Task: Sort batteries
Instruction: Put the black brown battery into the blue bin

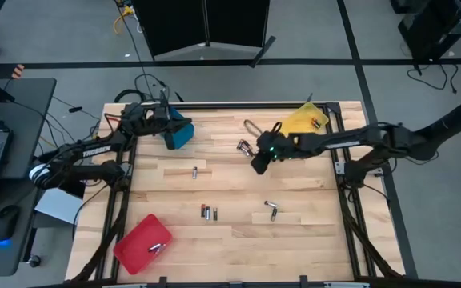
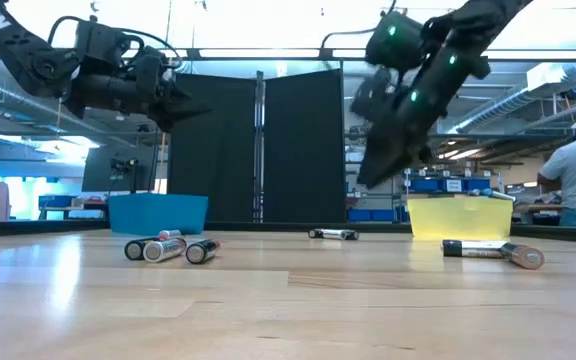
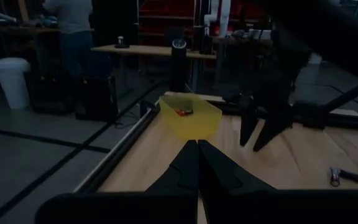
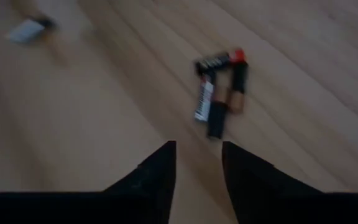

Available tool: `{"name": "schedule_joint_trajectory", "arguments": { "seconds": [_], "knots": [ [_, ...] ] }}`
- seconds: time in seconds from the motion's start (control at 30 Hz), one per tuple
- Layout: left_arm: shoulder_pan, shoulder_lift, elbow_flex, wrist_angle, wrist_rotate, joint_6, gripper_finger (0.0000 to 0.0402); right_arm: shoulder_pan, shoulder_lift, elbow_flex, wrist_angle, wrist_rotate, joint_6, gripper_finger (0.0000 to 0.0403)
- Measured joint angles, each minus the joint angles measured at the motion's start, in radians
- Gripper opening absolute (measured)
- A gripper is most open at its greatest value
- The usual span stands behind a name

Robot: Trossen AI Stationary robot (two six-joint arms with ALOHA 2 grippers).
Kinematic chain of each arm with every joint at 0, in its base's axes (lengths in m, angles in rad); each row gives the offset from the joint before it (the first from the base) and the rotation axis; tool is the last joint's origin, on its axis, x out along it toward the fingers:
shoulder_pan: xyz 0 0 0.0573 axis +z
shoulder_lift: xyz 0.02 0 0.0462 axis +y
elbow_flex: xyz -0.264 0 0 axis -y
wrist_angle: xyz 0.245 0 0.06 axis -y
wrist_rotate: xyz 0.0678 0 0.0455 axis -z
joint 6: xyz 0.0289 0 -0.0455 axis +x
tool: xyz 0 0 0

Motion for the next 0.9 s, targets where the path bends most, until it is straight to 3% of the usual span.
{"name": "schedule_joint_trajectory", "arguments": {
  "seconds": [0.17,0.33,0.47,0.7,0.9],
  "knots": [
    [0.0,0.027,0.0,0.004,0.0,-0.002,0.0008,0.016,0.109,-0.001,0.033,0.078,0.018,0.0173],
    [0.0,0.032,0.0,0.011,0.0,-0.002,0.0008,-0.008,0.181,-0.001,0.134,-0.008,0.01,0.0174],
    [-0.001,0.032,0.0,0.008,0.0,-0.004,0.0008,-0.032,0.23,-0.001,0.151,-0.012,-0.018,0.0167],
    [-0.001,0.032,0.0,0.0,-0.001,-0.005,0.0008,-0.053,0.267,0.002,0.175,-0.012,-0.04,0.0144],
    [-0.001,0.032,0.0,-0.01,-0.004,-0.005,0.0008,-0.054,0.267,0.002,0.18,-0.004,-0.065,0.0092]
  ]
}}
